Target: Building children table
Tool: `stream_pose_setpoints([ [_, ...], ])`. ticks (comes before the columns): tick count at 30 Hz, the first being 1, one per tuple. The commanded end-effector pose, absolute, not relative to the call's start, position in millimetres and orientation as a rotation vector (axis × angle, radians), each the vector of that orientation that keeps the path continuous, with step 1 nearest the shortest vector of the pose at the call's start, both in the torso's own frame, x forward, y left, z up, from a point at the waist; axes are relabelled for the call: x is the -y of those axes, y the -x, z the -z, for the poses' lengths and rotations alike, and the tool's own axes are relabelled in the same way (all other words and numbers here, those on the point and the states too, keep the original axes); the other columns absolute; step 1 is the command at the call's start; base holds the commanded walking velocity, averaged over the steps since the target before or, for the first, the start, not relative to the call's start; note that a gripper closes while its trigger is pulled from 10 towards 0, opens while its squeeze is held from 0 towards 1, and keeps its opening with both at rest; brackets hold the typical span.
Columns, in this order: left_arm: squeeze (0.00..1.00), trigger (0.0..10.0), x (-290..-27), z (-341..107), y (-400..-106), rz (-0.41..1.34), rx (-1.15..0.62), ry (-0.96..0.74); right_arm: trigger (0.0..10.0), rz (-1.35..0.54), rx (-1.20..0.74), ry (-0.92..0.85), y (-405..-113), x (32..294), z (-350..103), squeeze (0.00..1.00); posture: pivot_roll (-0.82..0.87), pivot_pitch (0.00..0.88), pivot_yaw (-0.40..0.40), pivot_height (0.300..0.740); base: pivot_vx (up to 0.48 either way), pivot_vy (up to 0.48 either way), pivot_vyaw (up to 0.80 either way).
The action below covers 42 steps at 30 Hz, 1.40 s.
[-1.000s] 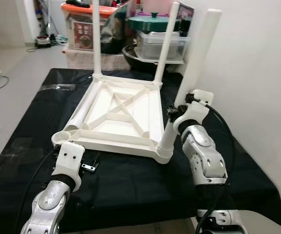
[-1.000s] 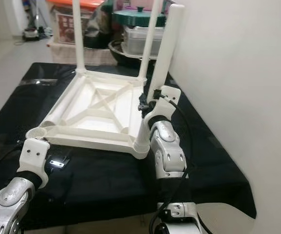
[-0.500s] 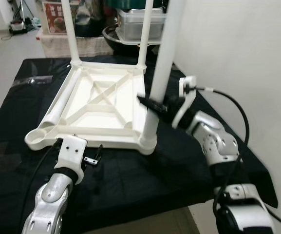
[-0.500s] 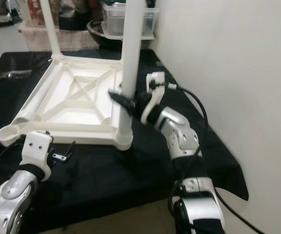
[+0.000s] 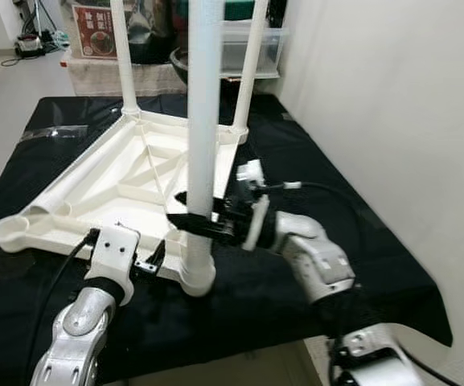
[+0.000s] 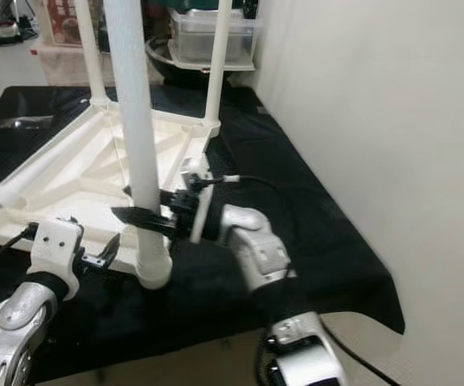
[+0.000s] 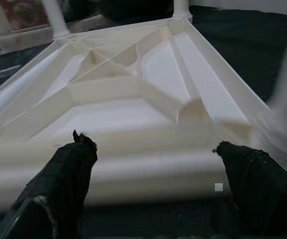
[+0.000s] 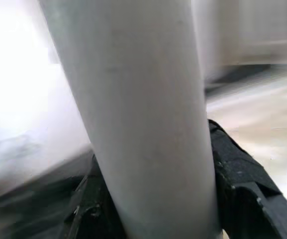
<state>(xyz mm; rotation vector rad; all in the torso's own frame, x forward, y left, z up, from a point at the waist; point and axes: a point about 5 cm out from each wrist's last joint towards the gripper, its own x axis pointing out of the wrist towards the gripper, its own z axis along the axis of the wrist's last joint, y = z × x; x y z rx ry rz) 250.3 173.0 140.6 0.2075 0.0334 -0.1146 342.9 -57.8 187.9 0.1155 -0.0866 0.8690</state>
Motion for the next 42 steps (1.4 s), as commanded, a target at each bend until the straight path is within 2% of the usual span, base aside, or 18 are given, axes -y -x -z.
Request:
stream_pose_setpoints([
  [1,0.0,10.0,-172,-138,-248,0.123,-0.048,-0.199,0.0,-0.37,0.005,-0.096,-361,112,-174,0.0,0.11,0.0,-0.108,0.74,0.0,0.0,0.0],
  [2,0.0,10.0,-172,-138,-248,0.123,-0.048,-0.199,0.0,-0.37,0.005,-0.096,-361,112,-174,0.0,0.11,0.0,-0.108,0.74,0.0,0.0,0.0],
  [3,0.0,10.0,-172,-138,-248,0.124,-0.049,-0.199,0.0,-0.146,-0.041,-0.083,-358,139,-162,0.0,0.11,0.0,-0.106,0.74,0.0,0.0,0.0],
  [7,0.0,10.0,-172,-138,-248,0.125,-0.051,-0.201,0.0,0.039,-0.099,-0.046,-340,165,-144,0.0,0.1,0.0,-0.099,0.74,0.0,0.0,0.0],
  [12,0.0,10.0,-173,-138,-248,0.125,-0.053,-0.202,0.0,0.078,-0.095,0.009,-328,167,-140,0.0,0.09,0.0,-0.093,0.74,0.0,0.0,0.0],
  [14,0.0,10.0,-173,-137,-249,0.129,-0.055,-0.206,10.0,-0.049,-0.148,0.002,-328,149,-137,0.0,0.08,0.0,-0.084,0.74,0.0,0.0,0.0],
  [16,0.0,10.0,-173,-137,-249,0.13,-0.056,-0.207,10.0,-0.101,-0.161,-0.008,-328,143,-137,0.0,0.08,0.0,-0.084,0.74,0.0,0.0,0.0],
  [17,0.0,10.0,-173,-136,-250,0.133,-0.058,-0.209,10.0,-0.207,-0.084,-0.053,-332,132,-151,1.0,0.09,0.0,-0.086,0.74,0.0,0.0,0.0],
  [21,0.0,10.0,-173,-135,-250,0.133,-0.059,-0.209,10.0,-0.309,-0.017,-0.09,-340,121,-167,0.97,0.09,0.0,-0.087,0.74,0.0,0.0,0.0],
  [22,0.0,10.0,-173,-135,-250,0.133,-0.059,-0.209,10.0,-0.375,0.02,-0.114,-344,118,-176,0.0,0.09,0.0,-0.087,0.74,0.0,0.0,0.0],
  [24,0.0,10.0,-173,-135,-251,0.133,-0.06,-0.209,10.0,-0.414,0.045,-0.129,-346,117,-182,0.0,0.09,0.0,-0.087,0.74,0.0,0.0,0.0],
  [26,0.0,10.0,-172,-135,-251,0.133,-0.059,-0.207,10.0,-0.704,0.109,-0.169,-350,113,-209,0.0,0.1,0.0,-0.092,0.74,0.0,0.0,0.0],
  [32,0.0,10.0,-172,-134,-252,0.134,-0.06,-0.204,10.0,-0.986,0.156,-0.16,-342,103,-221,0.0,0.11,0.0,-0.101,0.74,0.0,0.0,0.0],
  [33,0.0,10.0,-172,-134,-252,0.135,-0.06,-0.203,8.6,-1.106,0.152,-0.148,-335,95,-215,0.0,0.11,0.0,-0.104,0.74,0.0,0.0,0.0],
  [37,0.0,10.0,-172,-134,-252,0.135,-0.059,-0.202,8.6,-1.185,0.148,-0.142,-330,90,-211,0.0,0.11,0.0,-0.104,0.74,0.0,0.0,0.0],
  [38,0.0,10.0,-172,-134,-251,0.134,-0.059,-0.202,0.7,-1.282,0.141,-0.138,-321,82,-205,0.0,0.14,0.0,-0.119,0.74,0.0,0.0,0.0],
  [39,0.0,10.0,-172,-134,-250,0.132,-0.059,-0.201,0.0,-1.315,0.143,-0.159,-316,77,-201,0.0,0.14,0.0,-0.119,0.74,0.0,0.0,0.0],
  [42,0.0,10.0,-172,-134,-250,0.132,-0.059,-0.201,0.0,-1.315,0.143,-0.159,-316,77,-201,0.0,0.14,0.0,-0.119,0.74,0.0,0.0,0.0],
])
